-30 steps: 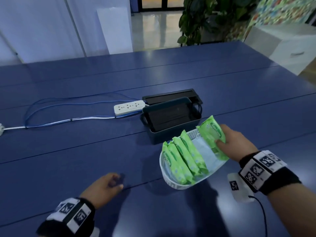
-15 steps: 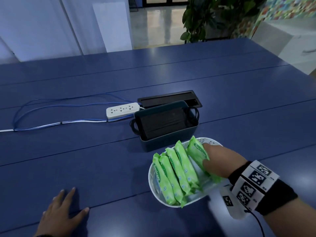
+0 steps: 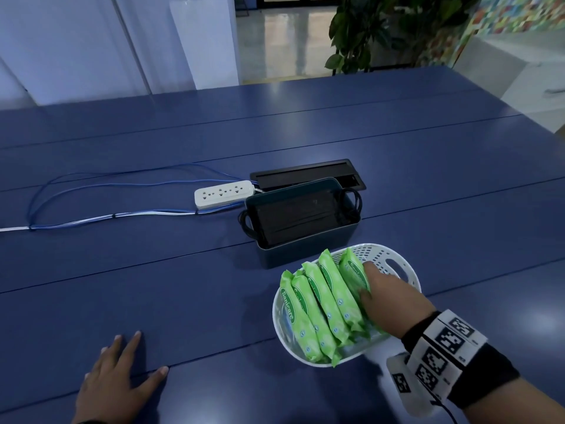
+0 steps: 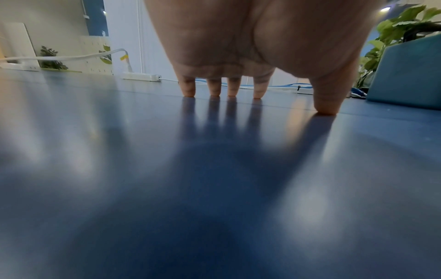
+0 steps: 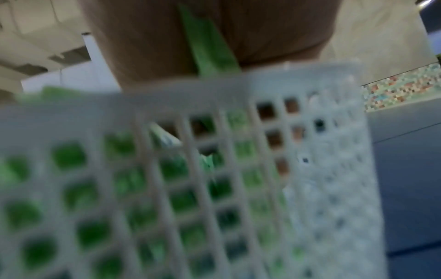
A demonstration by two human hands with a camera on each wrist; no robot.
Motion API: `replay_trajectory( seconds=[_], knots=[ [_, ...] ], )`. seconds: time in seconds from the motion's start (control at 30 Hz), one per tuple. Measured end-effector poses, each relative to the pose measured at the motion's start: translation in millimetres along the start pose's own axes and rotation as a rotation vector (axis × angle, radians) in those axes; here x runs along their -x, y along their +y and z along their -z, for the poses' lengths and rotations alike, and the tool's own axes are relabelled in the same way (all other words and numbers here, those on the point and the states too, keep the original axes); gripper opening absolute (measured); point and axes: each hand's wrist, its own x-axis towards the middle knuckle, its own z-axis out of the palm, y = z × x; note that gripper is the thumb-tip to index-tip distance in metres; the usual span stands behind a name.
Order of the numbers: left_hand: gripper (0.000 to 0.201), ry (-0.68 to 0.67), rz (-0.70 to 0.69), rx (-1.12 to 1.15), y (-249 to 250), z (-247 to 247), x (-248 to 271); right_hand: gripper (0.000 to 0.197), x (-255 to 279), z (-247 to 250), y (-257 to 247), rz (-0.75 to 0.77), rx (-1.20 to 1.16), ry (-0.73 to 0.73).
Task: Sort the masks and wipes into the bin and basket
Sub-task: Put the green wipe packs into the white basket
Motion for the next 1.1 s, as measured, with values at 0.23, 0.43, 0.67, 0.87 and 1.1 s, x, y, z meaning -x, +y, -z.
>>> replay_trajectory(
  seconds=[0.23,0.43,0.67,0.87,1.1],
  knots=[
    [0.089,0.006,-0.033,0.002,-6,1,1,0.032,1,9,10,-0.085,-0.307,-0.029],
    [0.089,0.007,-0.044,0.008,-8,0,1,0.089,-13,31,35,-0.102,-0.23,0.191],
    [0.088,0.003,-0.038,0.004,-7,0,0,0.121,22,3,-20,-0.062,-0.405,-0.015],
    [0.088,-0.008,-0.035,0.009,-5,1,-2,0.088,0,-3,-11,-0.041,-0.518,-0.109],
    [0.087,0.002,-0.032,0.034,-8,-2,-3,0.088,9,21,-6,-0.048,-0.474,-0.021]
  ],
)
